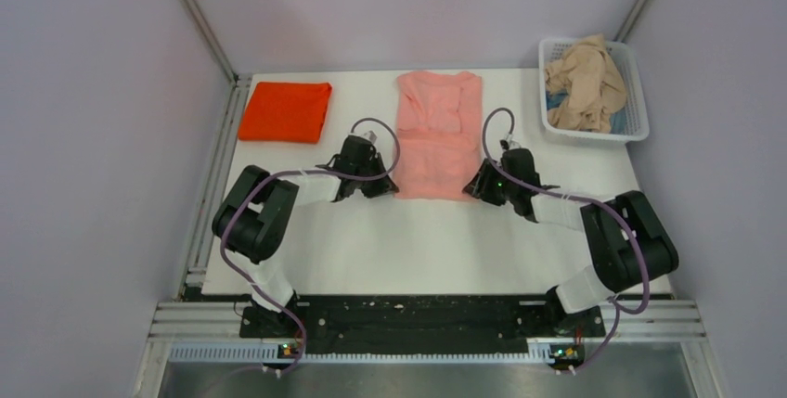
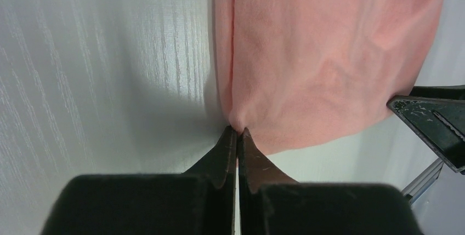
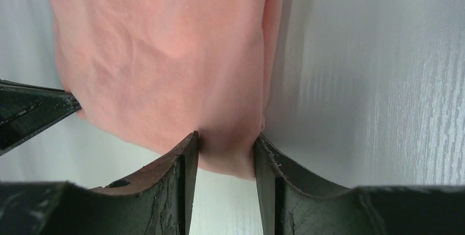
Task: Fold and stack the t-shirts
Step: Grab one side of the 2/3 rectangular tshirt with both arms
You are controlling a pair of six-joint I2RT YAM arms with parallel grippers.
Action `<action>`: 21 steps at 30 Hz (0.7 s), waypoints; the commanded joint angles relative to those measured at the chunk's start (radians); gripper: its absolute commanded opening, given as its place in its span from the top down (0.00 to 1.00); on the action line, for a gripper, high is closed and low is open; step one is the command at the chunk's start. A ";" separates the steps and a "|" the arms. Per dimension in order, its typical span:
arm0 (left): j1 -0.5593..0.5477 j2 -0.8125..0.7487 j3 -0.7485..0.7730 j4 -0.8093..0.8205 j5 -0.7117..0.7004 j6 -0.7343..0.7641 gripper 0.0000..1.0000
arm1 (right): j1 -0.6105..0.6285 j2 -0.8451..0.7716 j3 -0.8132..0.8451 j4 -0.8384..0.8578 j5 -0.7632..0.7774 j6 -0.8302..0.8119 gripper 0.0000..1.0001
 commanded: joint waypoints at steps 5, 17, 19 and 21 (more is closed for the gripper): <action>-0.007 0.006 -0.078 -0.003 -0.029 0.019 1.00 | -0.001 -0.077 -0.103 -0.139 0.058 -0.016 0.59; -0.015 -0.014 -0.110 0.020 -0.023 0.014 1.00 | 0.061 -0.032 -0.100 -0.083 0.036 0.005 1.00; -0.023 -0.042 -0.136 0.026 -0.010 0.010 1.00 | 0.073 -0.058 -0.106 -0.090 0.034 0.008 1.00; -0.041 -0.092 -0.178 0.017 -0.039 0.004 1.00 | 0.090 -0.106 -0.123 -0.126 0.042 0.015 1.00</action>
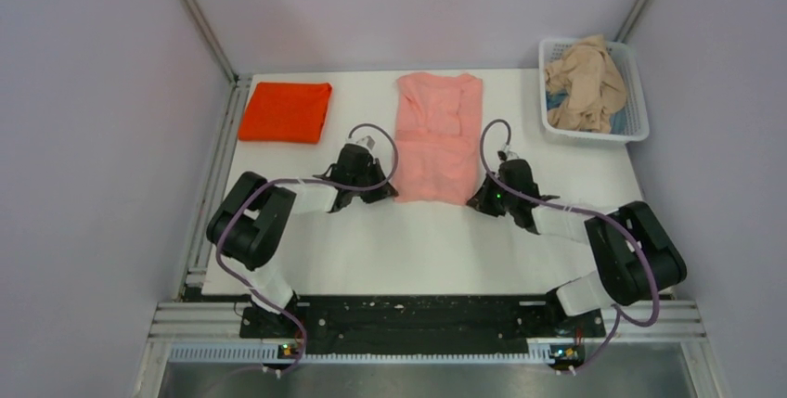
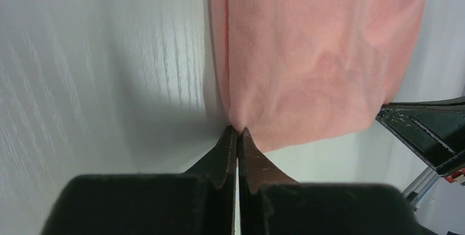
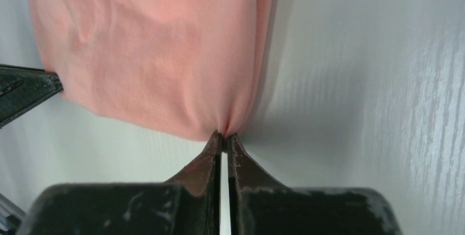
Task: Fold and stack the t-shirts
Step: Grab one side of the 2/3 rectangular tshirt with both arms, then fold the long partially folded tshirt into a neat square
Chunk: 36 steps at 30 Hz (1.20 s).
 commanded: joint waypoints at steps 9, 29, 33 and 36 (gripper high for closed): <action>-0.173 -0.339 -0.359 -0.200 -0.212 -0.077 1.00 | 0.110 -0.439 -0.243 -0.404 -0.012 0.079 1.00; -0.365 -0.779 -0.186 -0.355 -0.446 -0.033 1.00 | 0.156 -0.863 0.034 -0.643 0.068 0.034 1.00; -0.354 -0.758 -0.080 -0.396 -0.552 0.019 1.00 | 0.156 -0.815 0.127 -0.610 0.140 0.016 1.00; -0.321 -0.719 0.001 -0.404 -0.580 0.054 1.00 | 0.153 -0.748 0.207 -0.584 0.217 -0.004 1.00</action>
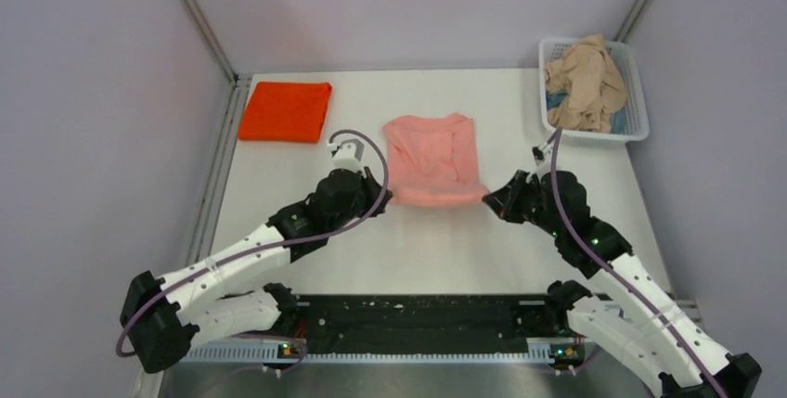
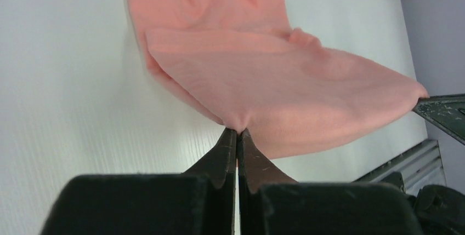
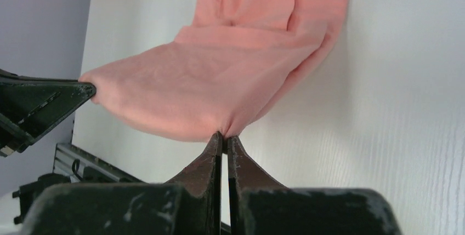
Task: Fold and stack the t-shirts
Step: Fold the long partially folded tshirt into a neat square
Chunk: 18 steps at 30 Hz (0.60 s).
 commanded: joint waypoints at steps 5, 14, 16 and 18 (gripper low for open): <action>0.172 0.136 0.194 0.034 -0.006 0.096 1.00 | -0.038 0.224 0.215 0.140 0.110 -0.091 1.00; 0.321 0.359 0.407 0.051 0.083 0.176 1.00 | -0.226 0.529 0.368 0.301 -0.086 -0.136 1.00; 0.338 0.422 0.472 0.028 0.103 0.196 1.00 | -0.251 0.573 0.396 0.303 -0.103 -0.148 1.00; 0.354 0.482 0.519 0.026 0.109 0.204 1.00 | -0.280 0.615 0.416 0.313 -0.117 -0.152 1.00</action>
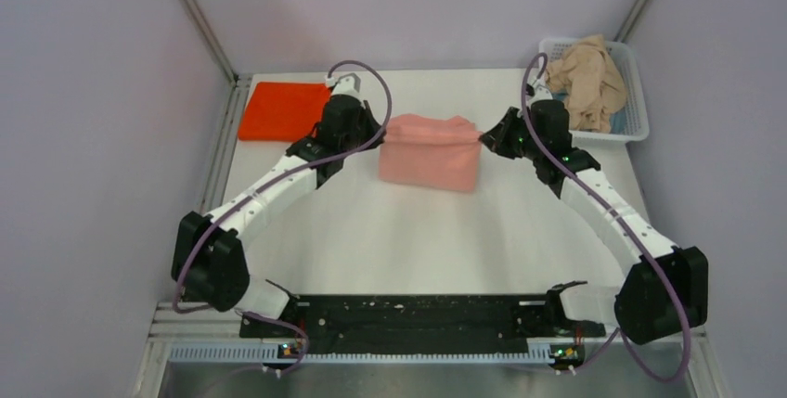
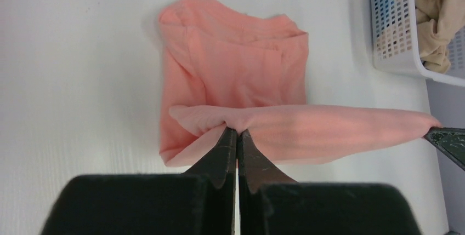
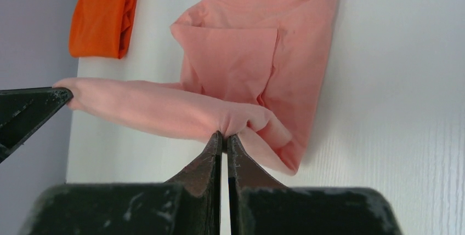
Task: Fold and stack the t-shirts
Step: Fold the long partially folded tshirt into a neat square
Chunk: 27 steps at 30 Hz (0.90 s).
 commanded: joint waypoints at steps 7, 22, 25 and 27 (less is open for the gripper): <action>0.098 0.274 0.278 0.002 0.007 0.097 1.00 | -0.132 0.220 0.145 0.161 -0.089 -0.052 1.00; 0.162 0.633 0.548 -0.029 0.039 0.097 1.00 | -0.182 0.548 0.279 0.288 -0.079 -0.036 1.00; 0.171 0.700 0.626 -0.067 0.030 0.087 1.00 | -0.182 0.610 0.314 0.300 -0.064 -0.036 1.00; 0.179 0.734 0.656 -0.067 0.039 0.080 1.00 | -0.183 0.652 0.344 0.303 -0.047 -0.038 1.00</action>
